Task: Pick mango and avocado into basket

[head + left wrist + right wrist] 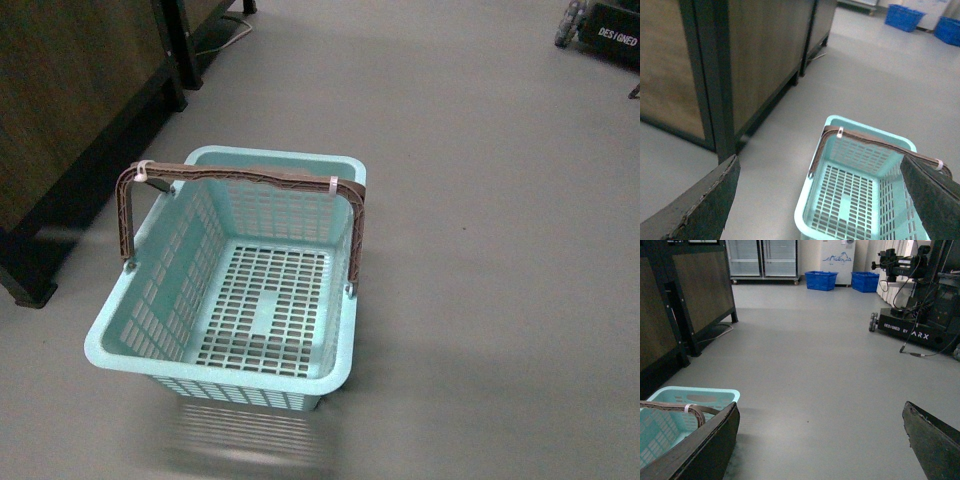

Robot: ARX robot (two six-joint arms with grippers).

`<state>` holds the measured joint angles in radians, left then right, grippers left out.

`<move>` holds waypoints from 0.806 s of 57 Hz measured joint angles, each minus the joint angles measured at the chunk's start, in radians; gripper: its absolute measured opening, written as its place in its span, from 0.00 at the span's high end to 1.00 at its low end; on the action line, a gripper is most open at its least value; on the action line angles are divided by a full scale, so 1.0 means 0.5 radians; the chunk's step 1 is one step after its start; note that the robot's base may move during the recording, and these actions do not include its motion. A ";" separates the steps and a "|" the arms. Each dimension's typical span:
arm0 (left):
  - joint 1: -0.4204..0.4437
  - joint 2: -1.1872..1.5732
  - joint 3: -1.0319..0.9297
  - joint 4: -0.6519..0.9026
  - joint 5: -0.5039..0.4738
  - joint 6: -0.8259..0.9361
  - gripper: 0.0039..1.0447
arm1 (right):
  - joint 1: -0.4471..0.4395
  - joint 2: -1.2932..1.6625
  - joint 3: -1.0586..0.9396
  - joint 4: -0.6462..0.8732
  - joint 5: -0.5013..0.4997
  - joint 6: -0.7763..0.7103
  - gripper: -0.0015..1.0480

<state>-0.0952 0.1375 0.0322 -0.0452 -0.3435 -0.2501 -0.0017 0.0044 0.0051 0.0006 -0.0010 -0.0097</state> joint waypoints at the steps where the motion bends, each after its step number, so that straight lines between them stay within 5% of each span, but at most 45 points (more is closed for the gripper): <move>1: 0.008 0.032 0.007 0.005 -0.002 -0.056 0.07 | 0.000 0.000 0.000 0.000 -0.001 0.000 0.07; 27: -0.197 2.486 0.603 1.319 0.296 -1.617 0.07 | 0.000 0.000 0.000 0.000 0.000 0.000 0.07; 46: -0.364 3.722 1.203 1.803 0.381 -2.011 0.07 | 0.000 0.000 0.000 0.000 0.000 0.000 0.07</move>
<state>-0.2771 1.9984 0.6338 0.8562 -0.1532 -1.2556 -0.0017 0.0044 0.0051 0.0006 -0.0010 -0.0097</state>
